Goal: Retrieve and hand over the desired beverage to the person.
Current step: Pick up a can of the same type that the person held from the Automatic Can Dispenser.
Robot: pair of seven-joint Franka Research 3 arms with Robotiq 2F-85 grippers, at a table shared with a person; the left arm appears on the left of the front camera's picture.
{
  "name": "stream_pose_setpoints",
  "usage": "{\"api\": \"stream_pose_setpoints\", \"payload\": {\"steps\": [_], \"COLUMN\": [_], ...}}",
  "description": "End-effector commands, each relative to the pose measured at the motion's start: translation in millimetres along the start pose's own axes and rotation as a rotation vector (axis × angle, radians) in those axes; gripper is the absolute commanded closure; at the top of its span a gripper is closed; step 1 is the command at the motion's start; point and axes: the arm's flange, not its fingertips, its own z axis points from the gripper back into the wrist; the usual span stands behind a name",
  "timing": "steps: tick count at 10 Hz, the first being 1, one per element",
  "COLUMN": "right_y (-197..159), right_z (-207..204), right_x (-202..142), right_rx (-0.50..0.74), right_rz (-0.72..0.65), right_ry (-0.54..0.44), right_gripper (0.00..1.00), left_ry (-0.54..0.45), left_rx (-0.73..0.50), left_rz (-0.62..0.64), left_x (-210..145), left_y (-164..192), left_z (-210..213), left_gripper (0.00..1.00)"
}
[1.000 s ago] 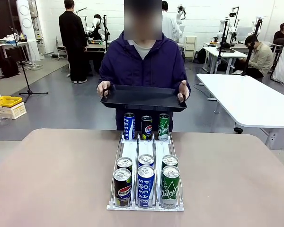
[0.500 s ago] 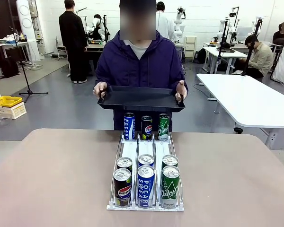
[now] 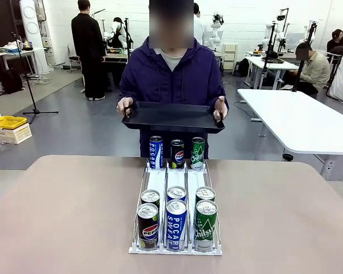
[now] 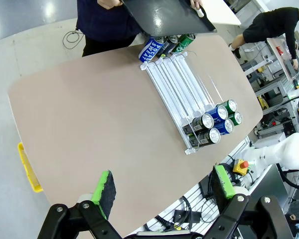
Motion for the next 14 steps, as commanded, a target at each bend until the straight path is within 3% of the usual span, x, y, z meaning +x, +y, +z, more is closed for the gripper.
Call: {"api": "stream_pose_setpoints", "payload": {"steps": [1,14], "right_y": [-0.7,-0.7], "right_z": [-0.1,-0.1], "right_x": [3.0,3.0], "right_rx": [0.027,0.027], "right_rz": [0.013,0.013], "right_ry": [-0.012,-0.012], "right_gripper": [0.0,0.0], "left_ry": [0.001,0.001], "left_rx": [-0.011,-0.011], "left_rz": [-0.014,-0.014], "left_x": [1.7,1.7], "left_y": [1.1,1.1], "left_z": [1.8,1.8], "left_gripper": [0.0,0.0]}}
